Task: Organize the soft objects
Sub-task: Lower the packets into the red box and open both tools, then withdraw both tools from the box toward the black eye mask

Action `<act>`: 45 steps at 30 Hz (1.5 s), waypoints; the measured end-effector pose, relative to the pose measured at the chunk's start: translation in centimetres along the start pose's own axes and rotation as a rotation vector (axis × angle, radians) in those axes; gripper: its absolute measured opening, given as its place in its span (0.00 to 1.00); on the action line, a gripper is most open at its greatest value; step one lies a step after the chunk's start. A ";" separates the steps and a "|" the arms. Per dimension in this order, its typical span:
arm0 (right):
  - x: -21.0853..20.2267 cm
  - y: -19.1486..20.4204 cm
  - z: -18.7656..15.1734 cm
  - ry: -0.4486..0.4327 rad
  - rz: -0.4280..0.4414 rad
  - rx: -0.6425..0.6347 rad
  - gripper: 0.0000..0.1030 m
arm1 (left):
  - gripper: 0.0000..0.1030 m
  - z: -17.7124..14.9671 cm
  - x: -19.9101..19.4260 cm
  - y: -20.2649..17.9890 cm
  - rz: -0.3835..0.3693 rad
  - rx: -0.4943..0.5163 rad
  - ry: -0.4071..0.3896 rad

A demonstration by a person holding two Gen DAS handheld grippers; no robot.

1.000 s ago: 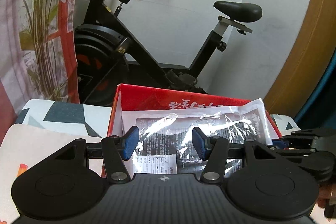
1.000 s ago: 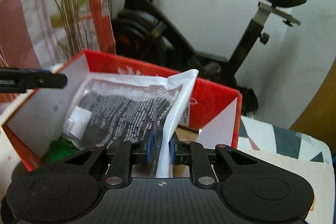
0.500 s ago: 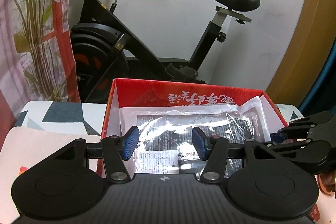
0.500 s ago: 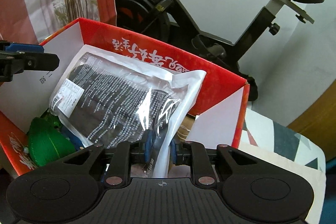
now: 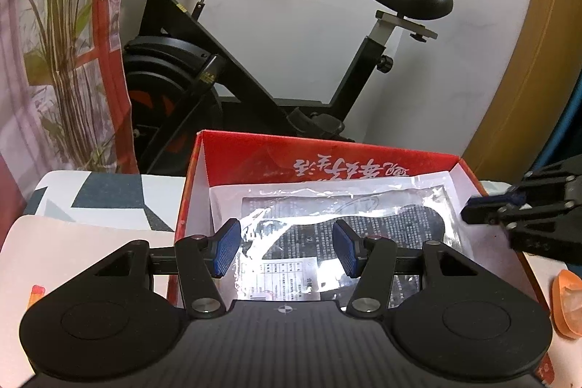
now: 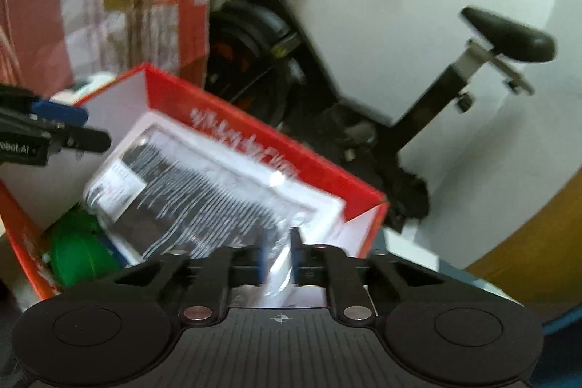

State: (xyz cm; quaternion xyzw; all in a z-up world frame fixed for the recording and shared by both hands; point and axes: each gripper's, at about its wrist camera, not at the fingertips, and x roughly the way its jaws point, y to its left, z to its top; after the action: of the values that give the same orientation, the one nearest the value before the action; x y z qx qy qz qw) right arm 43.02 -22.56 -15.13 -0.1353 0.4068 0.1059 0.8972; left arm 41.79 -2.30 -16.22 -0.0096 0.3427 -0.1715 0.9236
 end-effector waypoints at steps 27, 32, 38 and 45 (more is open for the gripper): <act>6.5 1.2 0.5 0.237 0.082 0.154 0.15 | 0.57 -0.4 -0.1 -0.5 0.041 0.051 0.041; 3.5 1.1 0.2 0.161 0.082 0.194 0.37 | 0.77 -0.6 -1.9 -1.0 0.047 0.074 0.019; -0.5 1.7 -0.5 0.068 0.073 0.180 0.76 | 0.96 -1.3 -4.8 -1.5 0.051 0.100 -0.011; -5.0 2.9 -2.1 -0.037 0.020 0.178 1.00 | 1.00 -3.0 -8.2 -1.5 0.075 0.099 -0.042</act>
State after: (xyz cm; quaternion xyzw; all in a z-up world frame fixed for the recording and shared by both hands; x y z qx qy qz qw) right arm 37.46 -20.91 -13.08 -0.0486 0.3992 0.0809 0.9120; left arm 33.63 -0.73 -13.11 0.0455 0.3146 -0.1532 0.9357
